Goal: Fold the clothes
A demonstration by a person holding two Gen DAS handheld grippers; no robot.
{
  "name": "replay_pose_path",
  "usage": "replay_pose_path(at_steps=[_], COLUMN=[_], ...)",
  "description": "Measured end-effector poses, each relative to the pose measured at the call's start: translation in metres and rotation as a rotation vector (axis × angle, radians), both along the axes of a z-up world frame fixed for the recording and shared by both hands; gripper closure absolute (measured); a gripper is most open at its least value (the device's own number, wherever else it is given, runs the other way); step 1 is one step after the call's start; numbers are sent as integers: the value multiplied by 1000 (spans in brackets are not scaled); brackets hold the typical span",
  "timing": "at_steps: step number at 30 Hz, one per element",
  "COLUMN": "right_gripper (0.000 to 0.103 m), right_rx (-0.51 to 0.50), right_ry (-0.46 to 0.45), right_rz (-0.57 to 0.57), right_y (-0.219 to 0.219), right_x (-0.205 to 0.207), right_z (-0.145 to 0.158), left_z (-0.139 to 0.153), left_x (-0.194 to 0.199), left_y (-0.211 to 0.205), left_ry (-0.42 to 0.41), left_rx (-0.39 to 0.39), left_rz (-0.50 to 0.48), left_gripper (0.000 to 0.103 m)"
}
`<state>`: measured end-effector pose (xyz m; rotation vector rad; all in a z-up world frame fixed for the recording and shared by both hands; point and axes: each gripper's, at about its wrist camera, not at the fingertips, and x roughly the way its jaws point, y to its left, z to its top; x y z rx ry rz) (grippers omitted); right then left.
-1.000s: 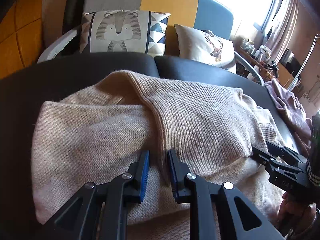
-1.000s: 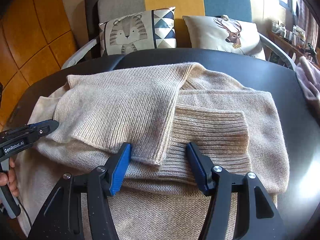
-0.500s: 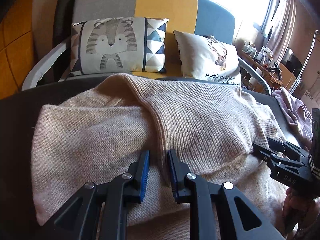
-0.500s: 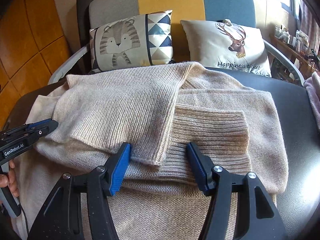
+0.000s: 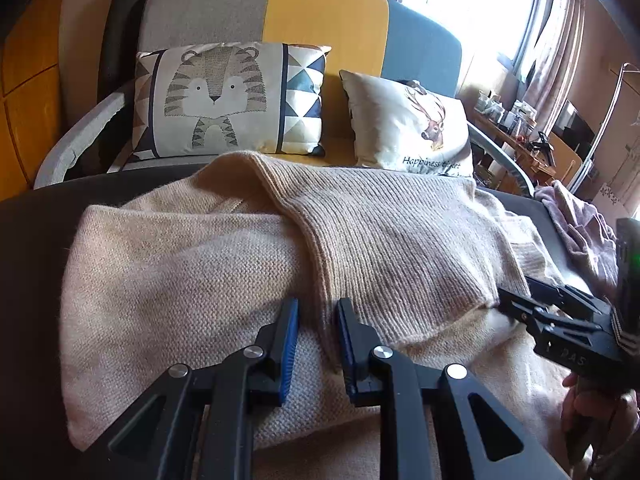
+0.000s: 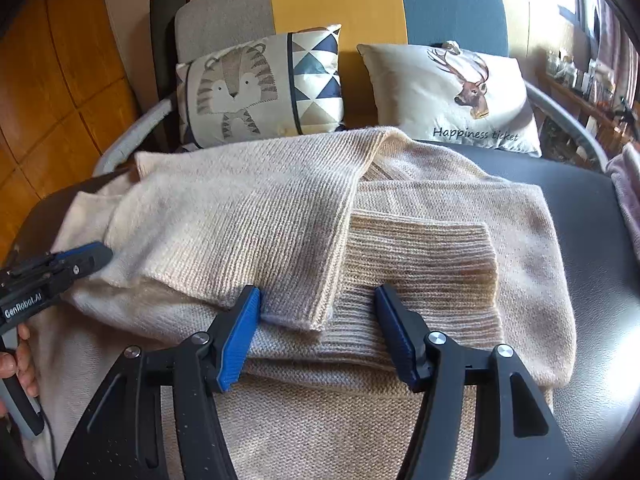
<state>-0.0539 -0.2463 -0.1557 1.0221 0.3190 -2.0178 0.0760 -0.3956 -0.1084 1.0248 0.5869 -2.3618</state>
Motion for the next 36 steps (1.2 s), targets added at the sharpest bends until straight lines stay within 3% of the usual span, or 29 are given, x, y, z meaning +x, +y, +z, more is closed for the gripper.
replay_pose_path(at_steps=[5,9,15,19,24,28,31,36], right_gripper=[40,40,40,39,39,40,39,39], right_rx=[-58,-134,-109,-90,-65,-22,-31,-42], right_ry=[9,14,63,84,59,78,107,156], right_rz=[16,23,10,-10,-83,-147,-21,284], right_y=[30,82,159,201,242,266,251,207], right_x=[19,52,101,126,138,151,185,255], right_z=[35,67,77,78,65,54,52,45], left_z=[30,57,81,78,49,34,24,14], left_x=[40,95,179,218,251,268,275,282], left_y=[6,19,55,81,120,149,166,191], left_ry=[7,42,56,8,-79,-59,-11,-10], left_rx=[-31,-46,-76,-70,-3,76,179,223], left_rz=[32,57,98,90,53,28,-2,-73], left_gripper=[83,83,83,83,83,83,83,83])
